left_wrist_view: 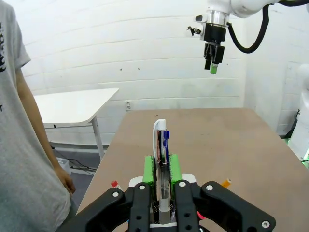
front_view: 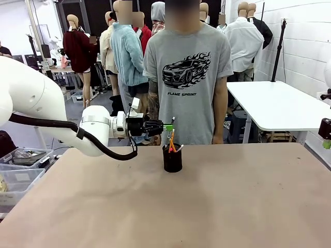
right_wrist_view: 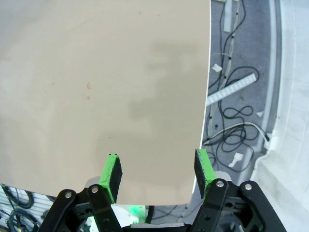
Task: Place the pens into the pen holder.
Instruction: Pick up a writing instrument from the table and place it into the Pen holder.
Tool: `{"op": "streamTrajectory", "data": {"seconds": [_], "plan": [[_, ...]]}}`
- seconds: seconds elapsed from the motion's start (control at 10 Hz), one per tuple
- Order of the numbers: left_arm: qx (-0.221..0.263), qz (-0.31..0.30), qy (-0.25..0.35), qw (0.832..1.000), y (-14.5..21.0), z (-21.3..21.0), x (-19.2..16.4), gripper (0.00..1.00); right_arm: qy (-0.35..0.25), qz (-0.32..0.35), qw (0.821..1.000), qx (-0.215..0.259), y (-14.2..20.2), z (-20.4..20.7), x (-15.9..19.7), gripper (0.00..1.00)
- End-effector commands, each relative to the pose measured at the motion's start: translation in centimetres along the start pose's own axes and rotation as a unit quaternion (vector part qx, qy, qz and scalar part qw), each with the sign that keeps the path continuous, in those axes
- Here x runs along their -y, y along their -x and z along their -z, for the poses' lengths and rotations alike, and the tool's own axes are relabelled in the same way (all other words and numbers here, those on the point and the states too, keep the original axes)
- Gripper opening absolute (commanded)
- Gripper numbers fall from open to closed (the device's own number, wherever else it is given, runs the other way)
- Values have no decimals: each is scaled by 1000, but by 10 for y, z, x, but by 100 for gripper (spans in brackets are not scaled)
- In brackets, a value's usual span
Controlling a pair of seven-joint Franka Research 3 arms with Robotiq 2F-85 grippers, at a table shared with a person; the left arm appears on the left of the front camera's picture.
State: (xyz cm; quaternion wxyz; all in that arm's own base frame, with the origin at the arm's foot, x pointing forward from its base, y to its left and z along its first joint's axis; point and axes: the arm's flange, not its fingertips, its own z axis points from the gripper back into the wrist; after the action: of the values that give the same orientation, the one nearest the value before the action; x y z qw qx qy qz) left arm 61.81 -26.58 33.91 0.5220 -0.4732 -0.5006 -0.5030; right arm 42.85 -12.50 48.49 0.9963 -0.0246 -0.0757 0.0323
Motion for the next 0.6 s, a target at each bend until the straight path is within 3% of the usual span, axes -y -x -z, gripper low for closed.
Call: {"op": "streamTrajectory", "data": {"seconds": [0.0, 0.3, 0.5], "plan": [[5, -18, 3, 1000, 2, -1, -2, 0, 1, 5, 1000, -2, -1, 1, -1, 76], [-1, -38, 7, 999, 12, -1, 1, 0, 1, 5, 1000, -2, -1, 1, -1, 76], [-13, -40, 17, 999, 17, 7, 3, 17, 1, 5, 1000, -2, -1, 1, -1, 76]]}}
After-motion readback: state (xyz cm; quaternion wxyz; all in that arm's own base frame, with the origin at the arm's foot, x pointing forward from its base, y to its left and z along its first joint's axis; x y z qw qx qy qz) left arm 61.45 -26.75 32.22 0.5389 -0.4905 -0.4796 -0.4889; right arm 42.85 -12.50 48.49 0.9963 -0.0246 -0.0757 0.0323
